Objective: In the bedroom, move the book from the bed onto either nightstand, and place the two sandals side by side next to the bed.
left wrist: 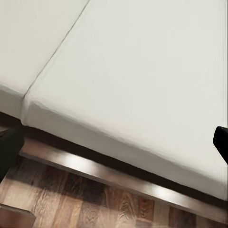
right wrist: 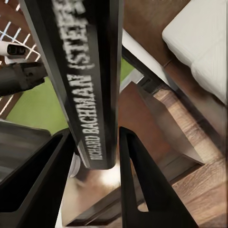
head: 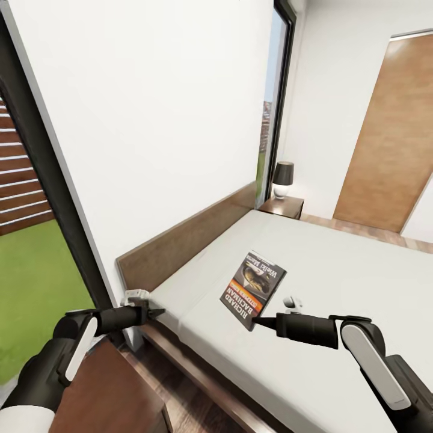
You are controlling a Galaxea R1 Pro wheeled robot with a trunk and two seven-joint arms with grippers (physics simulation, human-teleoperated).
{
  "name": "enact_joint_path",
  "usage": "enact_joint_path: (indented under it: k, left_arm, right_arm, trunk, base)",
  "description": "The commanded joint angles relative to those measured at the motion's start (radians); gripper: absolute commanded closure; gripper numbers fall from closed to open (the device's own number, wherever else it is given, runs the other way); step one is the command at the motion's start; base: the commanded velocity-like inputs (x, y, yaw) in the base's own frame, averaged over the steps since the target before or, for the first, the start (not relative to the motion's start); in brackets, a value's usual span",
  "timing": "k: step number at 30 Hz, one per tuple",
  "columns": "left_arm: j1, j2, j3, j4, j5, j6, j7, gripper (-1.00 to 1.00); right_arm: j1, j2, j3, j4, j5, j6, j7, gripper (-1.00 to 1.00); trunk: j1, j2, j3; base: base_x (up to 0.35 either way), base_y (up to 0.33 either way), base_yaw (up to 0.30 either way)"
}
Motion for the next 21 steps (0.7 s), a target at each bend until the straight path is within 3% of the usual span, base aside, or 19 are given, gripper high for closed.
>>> enact_joint_path:
  k: [1, 11, 21]
  left_arm:
    - [-0.001, 0.007, 0.003, -0.011, 0.003, 0.016, -0.012, -1.0]
    - [0.0, 0.029, 0.009, -0.072, 0.001, 0.067, -0.046, -1.0]
    - [0.001, 0.03, 0.016, -0.123, 0.002, 0.074, -0.05, -1.0]
  right_arm:
    - [-0.001, 0.0, 0.001, -0.001, 0.014, 0.001, 0.01, 1.0]
    - [-0.001, -0.001, 0.001, -0.004, 0.028, 0.001, 0.008, 1.0]
    - [0.0, 0.003, 0.001, -0.006, 0.03, -0.006, 0.008, 1.0]
  trunk:
    - [-0.004, 0.007, 0.002]
    - [-0.042, 0.077, 0.033]
    - [-0.042, 0.077, 0.033]
  base:
    - [0.0, 0.0, 0.0]
    - [0.0, 0.0, 0.0]
    - [0.0, 0.0, 0.007]
